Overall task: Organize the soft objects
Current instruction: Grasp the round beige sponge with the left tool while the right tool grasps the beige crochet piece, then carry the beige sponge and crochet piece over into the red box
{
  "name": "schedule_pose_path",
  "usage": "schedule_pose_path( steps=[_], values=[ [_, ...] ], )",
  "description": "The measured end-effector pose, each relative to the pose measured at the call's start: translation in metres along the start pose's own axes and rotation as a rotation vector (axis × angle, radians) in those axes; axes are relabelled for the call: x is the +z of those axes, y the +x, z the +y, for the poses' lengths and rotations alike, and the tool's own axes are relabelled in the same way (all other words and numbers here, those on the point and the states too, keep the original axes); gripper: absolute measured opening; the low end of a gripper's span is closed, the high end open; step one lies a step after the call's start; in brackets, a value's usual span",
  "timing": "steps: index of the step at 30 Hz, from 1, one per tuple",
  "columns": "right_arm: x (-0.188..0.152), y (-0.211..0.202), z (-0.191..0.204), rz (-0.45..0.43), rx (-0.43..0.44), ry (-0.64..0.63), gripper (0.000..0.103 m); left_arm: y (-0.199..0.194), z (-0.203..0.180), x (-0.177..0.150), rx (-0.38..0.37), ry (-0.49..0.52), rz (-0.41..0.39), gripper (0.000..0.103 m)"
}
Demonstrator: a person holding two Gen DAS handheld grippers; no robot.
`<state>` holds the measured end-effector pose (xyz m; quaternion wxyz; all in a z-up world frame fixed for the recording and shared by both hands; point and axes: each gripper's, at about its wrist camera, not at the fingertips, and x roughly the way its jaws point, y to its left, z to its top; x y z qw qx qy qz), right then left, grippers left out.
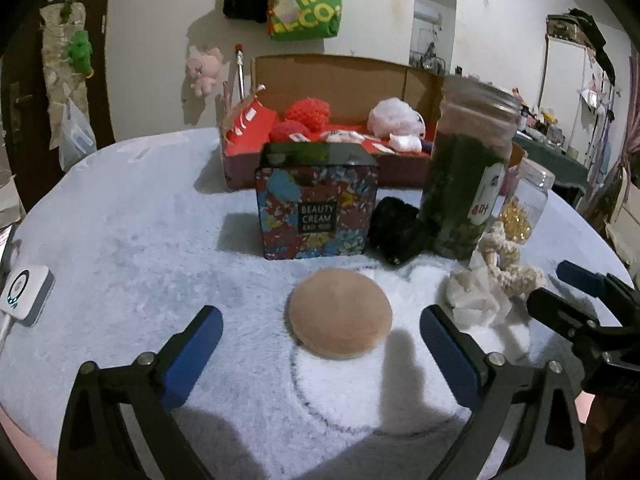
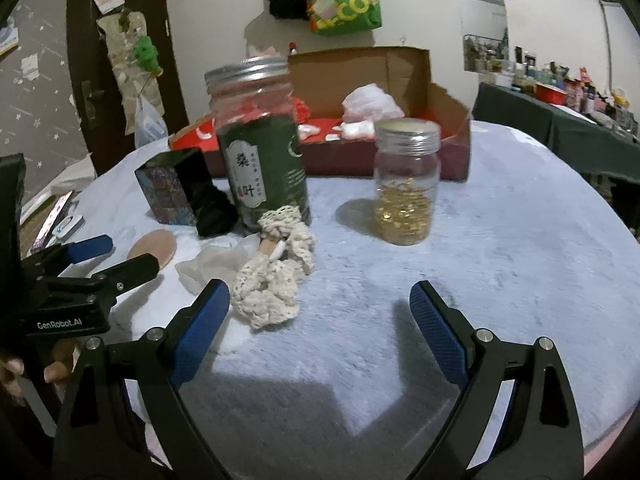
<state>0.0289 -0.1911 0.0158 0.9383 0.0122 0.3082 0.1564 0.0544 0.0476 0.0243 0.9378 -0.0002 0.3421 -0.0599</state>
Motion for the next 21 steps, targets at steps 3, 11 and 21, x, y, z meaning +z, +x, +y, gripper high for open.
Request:
schedule_pose_path(
  steps=[3,11,21],
  values=[
    [0.003,0.008,0.003,0.015,0.002,-0.015,0.093,0.009,0.001,0.004,-0.006,0.029,0.039,0.087],
    [0.007,0.022,0.002,0.062,0.117,-0.006,0.033,0.008,-0.003,0.007,-0.07,0.061,0.027,0.037],
    [0.009,-0.004,-0.007,-0.018,0.184,0.025,0.025,-0.008,-0.028,0.017,-0.209,0.075,-0.011,0.023]
  ],
)
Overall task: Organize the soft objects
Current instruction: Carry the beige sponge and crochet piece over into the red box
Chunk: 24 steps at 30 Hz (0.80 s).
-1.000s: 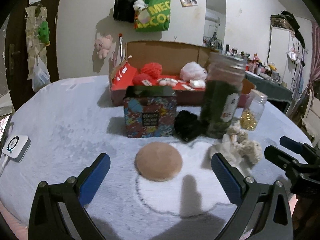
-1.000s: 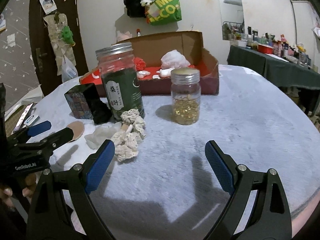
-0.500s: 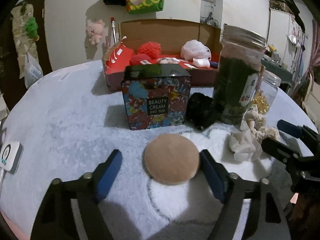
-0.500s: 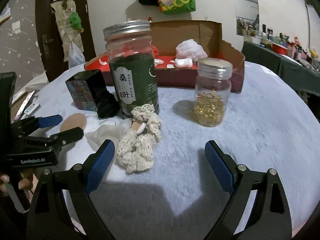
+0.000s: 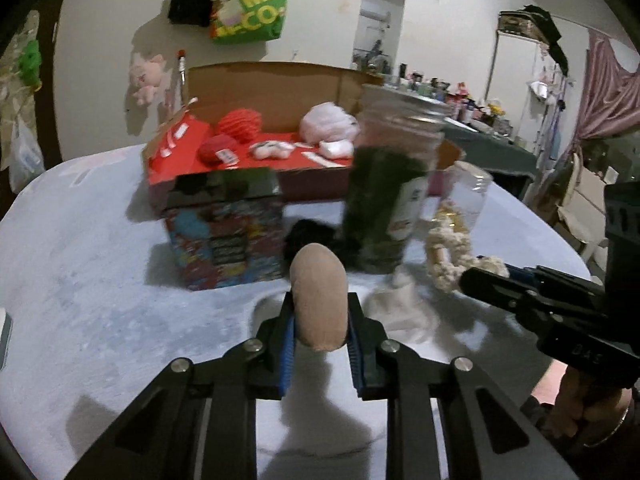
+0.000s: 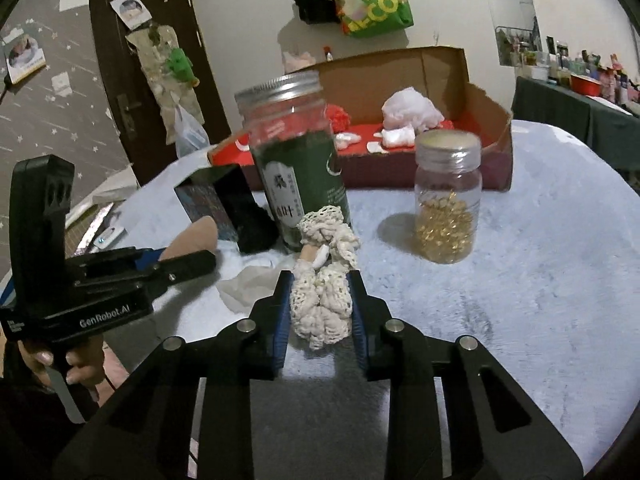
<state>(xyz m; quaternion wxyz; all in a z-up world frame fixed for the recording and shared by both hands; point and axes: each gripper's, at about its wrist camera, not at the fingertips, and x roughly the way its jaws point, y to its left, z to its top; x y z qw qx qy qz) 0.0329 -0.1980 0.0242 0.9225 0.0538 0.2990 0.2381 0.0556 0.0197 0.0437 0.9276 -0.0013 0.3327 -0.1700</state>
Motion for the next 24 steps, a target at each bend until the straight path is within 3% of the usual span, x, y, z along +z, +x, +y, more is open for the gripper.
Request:
schedule_pose_path(
  steps=[6,24],
  values=[
    [0.006,-0.006,-0.003,-0.015,0.003,0.008,0.025,0.005,-0.013,0.006,-0.054,0.01,0.002,0.023],
    [0.005,-0.009,-0.005,-0.014,-0.001,0.008,0.025,0.008,-0.02,0.011,-0.068,0.022,0.002,0.023]
  ],
)
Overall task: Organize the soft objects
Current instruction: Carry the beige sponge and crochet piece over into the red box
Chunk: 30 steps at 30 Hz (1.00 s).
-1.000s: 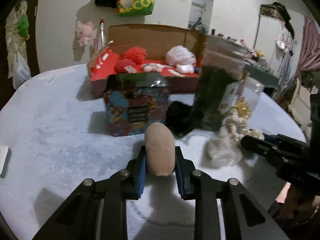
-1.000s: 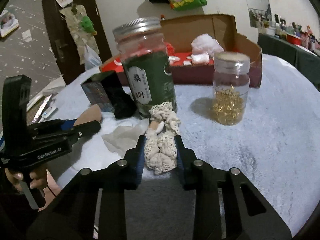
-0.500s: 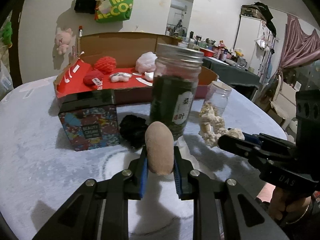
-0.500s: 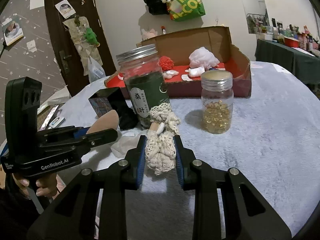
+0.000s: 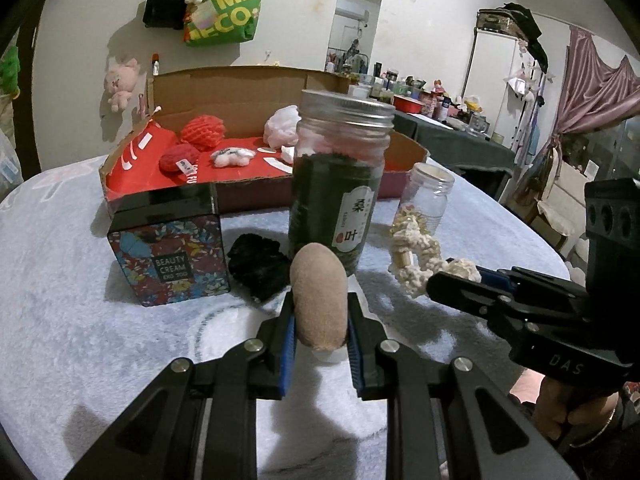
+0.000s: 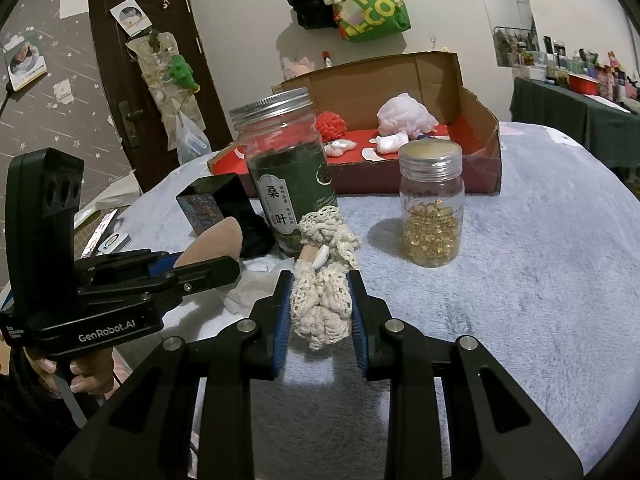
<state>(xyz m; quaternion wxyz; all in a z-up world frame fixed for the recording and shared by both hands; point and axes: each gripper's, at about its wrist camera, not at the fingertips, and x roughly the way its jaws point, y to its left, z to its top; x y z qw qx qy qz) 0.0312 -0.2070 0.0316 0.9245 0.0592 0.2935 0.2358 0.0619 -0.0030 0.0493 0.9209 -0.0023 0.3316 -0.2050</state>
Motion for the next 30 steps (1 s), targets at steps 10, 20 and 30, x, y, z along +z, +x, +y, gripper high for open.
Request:
schedule_pose_path(
  steps=[10,20,30],
  values=[
    [-0.004,-0.006,-0.015,0.011,-0.028,0.025,0.025,-0.011,0.025,-0.004,0.043,-0.046,0.0,0.023],
    [-0.005,-0.02,-0.041,0.009,-0.084,0.044,0.025,-0.03,0.061,-0.011,0.128,-0.074,-0.011,0.023],
    [-0.004,-0.026,-0.071,0.03,-0.116,0.065,0.025,-0.038,0.11,-0.004,0.151,-0.099,-0.005,0.023]
  ],
)
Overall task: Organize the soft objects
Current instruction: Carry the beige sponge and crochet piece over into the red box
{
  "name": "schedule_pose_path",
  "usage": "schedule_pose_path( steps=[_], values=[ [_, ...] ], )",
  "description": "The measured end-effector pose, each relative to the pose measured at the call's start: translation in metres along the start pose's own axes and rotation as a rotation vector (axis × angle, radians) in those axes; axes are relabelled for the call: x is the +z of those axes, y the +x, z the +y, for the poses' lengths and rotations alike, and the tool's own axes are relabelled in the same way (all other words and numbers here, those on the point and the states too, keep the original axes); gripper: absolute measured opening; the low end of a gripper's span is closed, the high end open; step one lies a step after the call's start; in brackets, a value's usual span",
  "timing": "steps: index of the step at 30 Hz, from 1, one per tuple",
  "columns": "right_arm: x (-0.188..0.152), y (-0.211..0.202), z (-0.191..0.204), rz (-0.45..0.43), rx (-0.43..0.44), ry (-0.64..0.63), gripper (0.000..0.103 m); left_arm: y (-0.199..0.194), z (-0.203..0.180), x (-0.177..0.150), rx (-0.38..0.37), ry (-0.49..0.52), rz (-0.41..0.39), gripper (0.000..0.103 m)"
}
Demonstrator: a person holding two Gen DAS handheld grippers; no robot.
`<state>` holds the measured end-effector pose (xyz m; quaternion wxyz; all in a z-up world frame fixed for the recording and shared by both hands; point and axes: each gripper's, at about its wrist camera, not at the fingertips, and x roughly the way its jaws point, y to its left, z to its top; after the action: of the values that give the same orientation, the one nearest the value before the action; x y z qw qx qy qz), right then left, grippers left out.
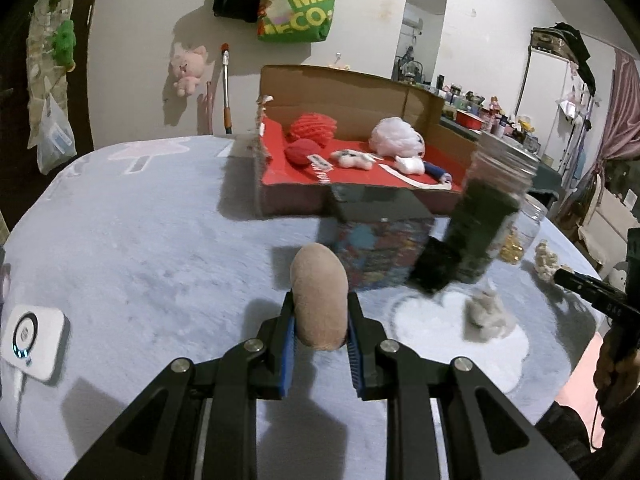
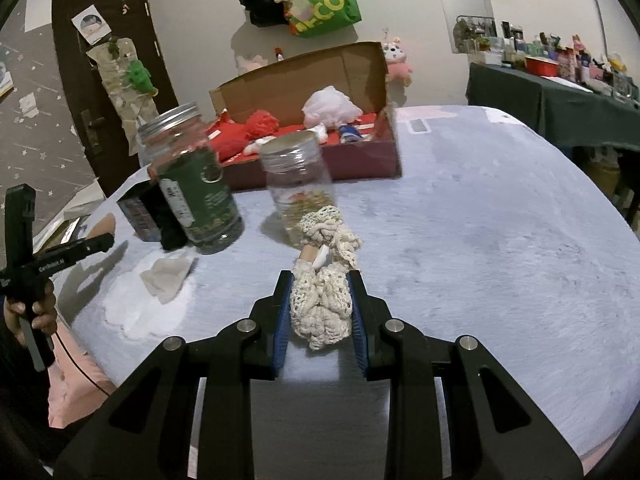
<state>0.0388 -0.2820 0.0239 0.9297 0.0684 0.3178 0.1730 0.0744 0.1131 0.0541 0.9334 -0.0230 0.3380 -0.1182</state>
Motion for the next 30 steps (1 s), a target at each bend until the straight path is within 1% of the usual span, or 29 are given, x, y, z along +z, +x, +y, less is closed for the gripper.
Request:
schedule_pose_path(
  steps=[6,11,21,24,27,30],
  values=[
    [0.014,0.003,-0.016,0.005,0.002,-0.024,0.025,0.008,0.009,0.015,-0.035,0.064,-0.001,0.023],
    [0.031,0.009,-0.024,0.025,0.004,-0.066,0.025,0.02,0.012,0.031,-0.024,0.131,0.015,0.023],
    [0.066,0.03,-0.026,0.071,0.018,-0.171,0.025,0.032,0.021,0.06,-0.017,0.211,0.026,0.023],
    [0.076,0.035,-0.026,0.07,0.027,-0.182,0.025,0.033,0.019,0.073,-0.039,0.22,0.023,0.023],
    [0.087,0.038,-0.026,0.069,0.06,-0.171,0.025,0.035,0.013,0.086,-0.072,0.224,0.024,0.023],
    [0.099,0.041,-0.023,0.065,0.075,-0.186,0.025,0.041,0.004,0.098,-0.107,0.225,0.032,0.023]
  ],
)
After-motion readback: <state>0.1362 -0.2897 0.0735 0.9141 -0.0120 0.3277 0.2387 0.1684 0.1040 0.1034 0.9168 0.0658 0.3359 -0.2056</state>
